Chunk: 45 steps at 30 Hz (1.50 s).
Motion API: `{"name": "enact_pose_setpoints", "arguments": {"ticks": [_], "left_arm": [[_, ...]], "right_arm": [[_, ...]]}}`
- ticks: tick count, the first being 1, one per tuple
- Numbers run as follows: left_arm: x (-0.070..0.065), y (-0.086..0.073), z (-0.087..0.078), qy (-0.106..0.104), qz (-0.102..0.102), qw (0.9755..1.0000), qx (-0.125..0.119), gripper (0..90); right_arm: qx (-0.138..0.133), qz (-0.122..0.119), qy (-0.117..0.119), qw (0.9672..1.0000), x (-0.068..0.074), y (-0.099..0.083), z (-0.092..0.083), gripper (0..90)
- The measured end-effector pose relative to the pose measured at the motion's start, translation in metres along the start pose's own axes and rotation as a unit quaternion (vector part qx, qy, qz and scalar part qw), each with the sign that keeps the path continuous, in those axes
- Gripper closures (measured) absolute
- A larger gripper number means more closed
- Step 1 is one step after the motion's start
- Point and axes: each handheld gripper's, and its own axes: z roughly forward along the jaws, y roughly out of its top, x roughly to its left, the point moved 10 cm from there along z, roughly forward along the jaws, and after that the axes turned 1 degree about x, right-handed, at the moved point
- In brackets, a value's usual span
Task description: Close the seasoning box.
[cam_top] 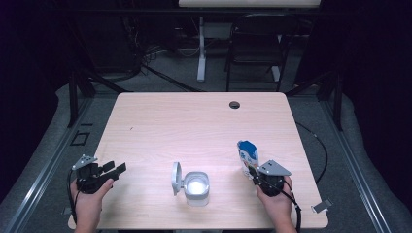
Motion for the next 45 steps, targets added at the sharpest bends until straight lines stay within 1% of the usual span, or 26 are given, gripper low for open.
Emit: {"name": "enact_pose_setpoints", "arguments": {"ticks": [2,6,7,8,11,14,17,21,23,26,27,30,31,32,33,35,36,38,39,40,41,45], "left_arm": [[0.000,0.000,0.000,0.000,0.000,1.0000,-0.001,45.5],[0.000,0.000,0.000,0.000,0.000,1.0000,0.000,45.5],[0.000,0.000,0.000,0.000,0.000,1.0000,0.000,45.5],[0.000,0.000,0.000,0.000,0.000,1.0000,0.000,45.5],[0.000,0.000,0.000,0.000,-0.002,1.0000,0.000,45.5],[0.001,0.000,0.000,-0.001,-0.001,1.0000,0.000,45.5],[0.001,0.000,-0.001,-0.001,-0.002,1.0000,0.002,45.5],[0.001,0.000,-0.002,-0.002,-0.003,1.0000,0.002,45.4],[0.001,0.001,-0.001,0.000,-0.005,1.0000,-0.004,45.5],[0.000,0.001,-0.002,-0.002,-0.004,1.0000,0.000,45.4],[-0.001,0.002,-0.001,-0.001,-0.005,1.0000,-0.005,45.4],[-0.002,0.002,0.000,-0.003,-0.004,1.0000,-0.003,45.4],[-0.002,0.001,-0.001,-0.004,-0.002,1.0000,0.001,45.4],[-0.002,0.002,0.000,-0.005,-0.001,1.0000,-0.002,45.4],[-0.003,0.002,0.001,-0.005,-0.002,1.0000,-0.003,45.4],[-0.005,0.003,0.002,-0.007,-0.001,1.0000,0.000,45.4],[-0.006,0.003,0.002,-0.008,0.003,1.0000,0.002,45.5],[-0.009,0.006,0.004,-0.010,0.001,0.9999,-0.004,45.5],[-0.010,0.007,0.005,-0.011,0.006,0.9999,-0.003,45.4],[-0.011,0.007,0.005,-0.013,0.007,0.9999,0.000,45.4],[-0.013,0.009,0.006,-0.013,0.005,0.9999,-0.008,45.5],[-0.021,0.014,0.010,-0.023,0.009,0.9997,-0.008,45.6]], "right_arm": [[0.007,-0.006,-0.003,1.0000,-0.002,-0.001,-0.002,78.0],[0.000,0.005,-0.001,1.0000,-0.004,-0.002,-0.002,72.1],[-0.002,0.008,0.000,1.0000,-0.004,-0.003,-0.002,69.4],[-0.004,0.011,0.001,0.9999,-0.005,-0.003,-0.002,64.6],[-0.005,0.009,0.000,0.9999,-0.005,-0.004,-0.003,57.1],[-0.007,0.005,0.002,1.0000,-0.005,-0.004,-0.004,53.6],[-0.011,0.009,0.004,0.9999,-0.004,-0.004,-0.006,49.8],[-0.013,0.006,0.004,0.9999,-0.002,-0.004,-0.008,47.1],[-0.015,0.008,0.002,0.9999,-0.001,-0.003,-0.009,45.9],[-0.015,0.006,0.007,0.9998,0.002,-0.003,-0.010,45.1],[-0.014,0.004,0.009,0.9999,0.003,-0.004,-0.011,44.8],[-0.018,0.008,0.013,0.9997,0.006,-0.003,-0.012,44.1],[-0.017,0.007,0.013,0.9997,0.006,-0.003,-0.012,43.9],[-0.015,0.004,0.009,0.9998,0.006,-0.003,-0.013,43.8],[-0.015,0.003,0.009,0.9998,0.006,-0.004,-0.014,43.6],[-0.016,0.004,0.010,0.9998,0.006,-0.004,-0.015,43.4],[-0.015,0.004,0.009,0.9998,0.006,-0.004,-0.015,43.3],[-0.013,0.002,0.009,0.9999,0.006,-0.006,-0.017,43.1],[-0.017,0.007,0.011,0.9998,0.007,-0.006,-0.017,42.9],[-0.017,0.006,0.014,0.9997,0.007,-0.006,-0.018,42.6],[-0.015,0.005,0.016,0.9997,0.008,-0.007,-0.018,42.2],[-0.011,0.001,0.019,0.9998,0.009,-0.010,-0.020,40.9]]}}
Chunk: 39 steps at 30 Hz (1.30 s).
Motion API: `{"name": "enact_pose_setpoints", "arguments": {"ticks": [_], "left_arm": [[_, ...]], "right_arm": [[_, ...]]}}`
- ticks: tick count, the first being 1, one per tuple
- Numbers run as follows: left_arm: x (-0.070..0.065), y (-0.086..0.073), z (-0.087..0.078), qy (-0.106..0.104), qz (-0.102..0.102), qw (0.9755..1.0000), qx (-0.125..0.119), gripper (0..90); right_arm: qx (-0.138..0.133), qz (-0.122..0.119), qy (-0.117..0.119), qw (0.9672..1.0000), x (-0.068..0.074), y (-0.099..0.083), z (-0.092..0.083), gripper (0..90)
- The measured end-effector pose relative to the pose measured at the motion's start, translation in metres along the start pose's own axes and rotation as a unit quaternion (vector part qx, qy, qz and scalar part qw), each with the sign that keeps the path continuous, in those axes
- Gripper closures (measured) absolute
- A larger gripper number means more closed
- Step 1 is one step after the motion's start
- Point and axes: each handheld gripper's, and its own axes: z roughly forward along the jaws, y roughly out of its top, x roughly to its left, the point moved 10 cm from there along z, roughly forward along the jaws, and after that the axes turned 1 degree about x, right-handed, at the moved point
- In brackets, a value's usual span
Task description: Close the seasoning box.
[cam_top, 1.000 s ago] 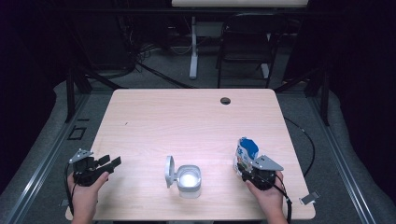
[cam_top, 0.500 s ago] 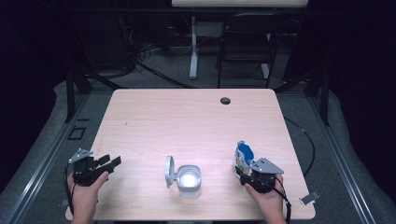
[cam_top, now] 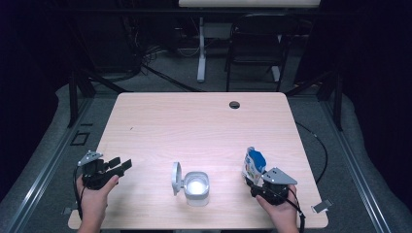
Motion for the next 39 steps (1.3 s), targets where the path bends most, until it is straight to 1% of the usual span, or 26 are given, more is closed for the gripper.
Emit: {"name": "enact_pose_setpoints", "arguments": {"ticks": [3,4,5,6,7,8,9,10,12,14,16,17,18,19,21,25,28,30,35,37,39], "left_arm": [[-0.006,0.002,0.003,-0.003,0.009,0.9999,0.003,45.7],[-0.007,0.003,0.004,-0.005,0.009,0.9999,0.000,45.8],[-0.009,0.003,0.003,-0.009,0.012,0.9999,0.005,45.9],[-0.010,0.005,0.003,-0.008,0.013,0.9999,-0.001,46.2],[-0.011,0.005,0.003,-0.008,0.014,0.9999,0.000,46.3],[-0.013,0.007,0.002,-0.012,0.015,0.9998,-0.003,46.8],[-0.015,0.007,0.001,-0.016,0.016,0.9997,-0.001,47.4],[-0.017,0.009,0.000,-0.018,0.017,0.9997,-0.007,48.0],[-0.022,0.013,-0.001,-0.023,0.023,0.9994,-0.010,49.5],[-0.027,0.016,-0.002,-0.028,0.029,0.9991,-0.012,50.4],[-0.034,0.017,-0.002,-0.034,0.040,0.9986,-0.009,50.7],[-0.038,0.017,-0.002,-0.040,0.046,0.9982,-0.004,50.7],[-0.042,0.018,-0.002,-0.042,0.051,0.9978,-0.005,50.6],[-0.047,0.018,-0.002,-0.049,0.061,0.9970,0.003,50.2],[-0.054,0.018,-0.003,-0.057,0.073,0.9956,0.007,50.1],[-0.068,0.022,-0.007,-0.060,0.102,0.9929,0.007,50.4],[-0.078,0.024,-0.010,-0.076,0.111,0.9909,0.005,52.0],[-0.084,0.023,-0.012,-0.085,0.119,0.9892,0.009,53.7],[-0.102,0.021,-0.014,-0.100,0.148,0.9835,0.025,57.6],[-0.108,0.021,-0.016,-0.106,0.153,0.9821,0.027,58.8],[-0.114,0.021,-0.018,-0.114,0.160,0.9801,0.027,61.8]], "right_arm": [[-0.002,0.006,0.002,1.0000,-0.001,-0.002,-0.004,39.8],[-0.005,0.009,0.003,0.9999,-0.001,-0.002,-0.005,39.4],[-0.005,0.010,0.004,0.9999,-0.001,-0.002,-0.005,39.2],[-0.005,0.011,0.007,0.9999,0.000,-0.003,-0.006,38.9],[-0.004,0.011,0.009,0.9999,0.000,-0.003,-0.006,38.6],[-0.002,0.009,0.010,0.9999,0.000,-0.004,-0.006,38.6],[-0.005,0.010,0.010,0.9999,0.001,-0.004,-0.006,38.6],[-0.005,0.010,0.011,0.9999,0.002,-0.004,-0.007,38.6],[-0.004,0.005,0.012,0.9999,0.002,-0.004,-0.008,38.4],[-0.006,0.003,0.016,0.9999,0.003,-0.004,-0.009,38.4],[-0.005,0.004,0.018,0.9998,0.003,-0.004,-0.010,38.3],[-0.006,0.004,0.019,0.9998,0.002,-0.004,-0.010,38.2],[-0.006,0.005,0.019,0.9998,0.002,-0.004,-0.010,38.2],[-0.009,0.007,0.019,0.9998,0.002,-0.003,-0.010,38.0],[-0.009,0.008,0.020,0.9997,0.001,-0.002,-0.010,37.9],[-0.008,0.005,0.020,0.9998,0.003,-0.001,-0.011,37.4],[-0.008,0.003,0.017,0.9998,0.003,-0.001,-0.012,37.3],[-0.006,0.004,0.017,0.9998,0.003,-0.001,-0.013,37.2],[-0.010,0.008,0.018,0.9998,0.003,0.001,-0.013,37.1],[-0.011,0.010,0.018,0.9997,0.002,0.001,-0.014,37.0],[-0.012,0.009,0.017,0.9997,0.002,0.002,-0.015,37.0]]}}
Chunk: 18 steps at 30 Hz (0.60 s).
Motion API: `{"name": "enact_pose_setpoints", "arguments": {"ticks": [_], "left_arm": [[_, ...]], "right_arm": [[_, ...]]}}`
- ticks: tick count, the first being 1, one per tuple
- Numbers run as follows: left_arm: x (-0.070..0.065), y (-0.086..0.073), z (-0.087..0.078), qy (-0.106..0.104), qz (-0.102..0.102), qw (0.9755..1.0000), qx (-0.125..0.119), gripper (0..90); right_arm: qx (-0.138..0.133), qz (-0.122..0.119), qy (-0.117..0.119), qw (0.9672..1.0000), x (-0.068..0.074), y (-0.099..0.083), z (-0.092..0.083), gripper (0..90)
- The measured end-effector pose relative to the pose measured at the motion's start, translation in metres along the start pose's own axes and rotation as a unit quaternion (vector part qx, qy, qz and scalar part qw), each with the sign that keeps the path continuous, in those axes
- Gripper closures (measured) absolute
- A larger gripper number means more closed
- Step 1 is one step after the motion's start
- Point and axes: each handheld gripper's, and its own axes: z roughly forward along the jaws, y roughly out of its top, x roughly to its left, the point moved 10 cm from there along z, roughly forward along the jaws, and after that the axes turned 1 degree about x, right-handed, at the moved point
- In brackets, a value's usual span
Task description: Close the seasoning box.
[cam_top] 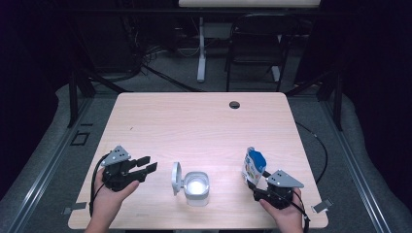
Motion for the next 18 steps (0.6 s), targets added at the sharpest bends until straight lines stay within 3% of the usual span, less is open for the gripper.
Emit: {"name": "enact_pose_setpoints", "arguments": {"ticks": [12,18], "left_arm": [[-0.027,0.004,-0.002,-0.031,0.044,0.9984,0.017,80.7],[-0.038,0.003,0.001,-0.046,0.054,0.9972,0.023,85.8]], "right_arm": [[0.004,0.003,0.005,1.0000,0.002,0.001,-0.001,36.7],[0.004,0.004,0.005,1.0000,0.002,0.001,-0.001,36.7]]}}
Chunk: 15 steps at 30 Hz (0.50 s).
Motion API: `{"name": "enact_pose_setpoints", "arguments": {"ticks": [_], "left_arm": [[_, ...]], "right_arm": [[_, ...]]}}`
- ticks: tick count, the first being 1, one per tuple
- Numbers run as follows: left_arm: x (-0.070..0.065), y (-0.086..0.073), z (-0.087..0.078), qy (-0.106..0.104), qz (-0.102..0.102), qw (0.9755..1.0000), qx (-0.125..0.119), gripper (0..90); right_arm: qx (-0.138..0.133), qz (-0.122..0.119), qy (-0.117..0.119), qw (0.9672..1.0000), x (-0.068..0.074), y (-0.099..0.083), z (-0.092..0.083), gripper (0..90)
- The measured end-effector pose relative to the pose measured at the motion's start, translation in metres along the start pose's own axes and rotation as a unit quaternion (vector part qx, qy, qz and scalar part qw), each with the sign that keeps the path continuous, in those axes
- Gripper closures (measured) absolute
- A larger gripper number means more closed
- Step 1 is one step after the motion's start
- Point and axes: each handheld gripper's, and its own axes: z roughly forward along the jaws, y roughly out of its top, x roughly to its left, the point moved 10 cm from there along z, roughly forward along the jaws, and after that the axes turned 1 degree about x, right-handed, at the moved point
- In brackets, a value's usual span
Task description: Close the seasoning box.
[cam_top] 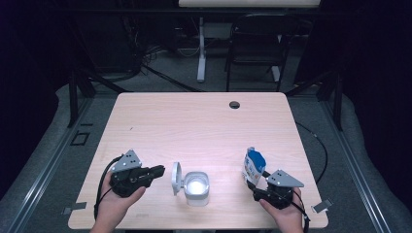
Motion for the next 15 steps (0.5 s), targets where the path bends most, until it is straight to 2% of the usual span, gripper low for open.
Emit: {"name": "enact_pose_setpoints", "arguments": {"ticks": [5,15], "left_arm": [[-0.010,0.001,0.004,-0.012,0.016,0.9998,0.008,89.1],[-0.021,0.004,0.007,-0.027,0.021,0.9994,0.003,90.0]], "right_arm": [[0.003,-0.001,0.002,1.0000,0.000,-0.001,0.000,36.4],[0.013,-0.005,0.005,0.9999,0.004,-0.003,0.002,34.5]]}}
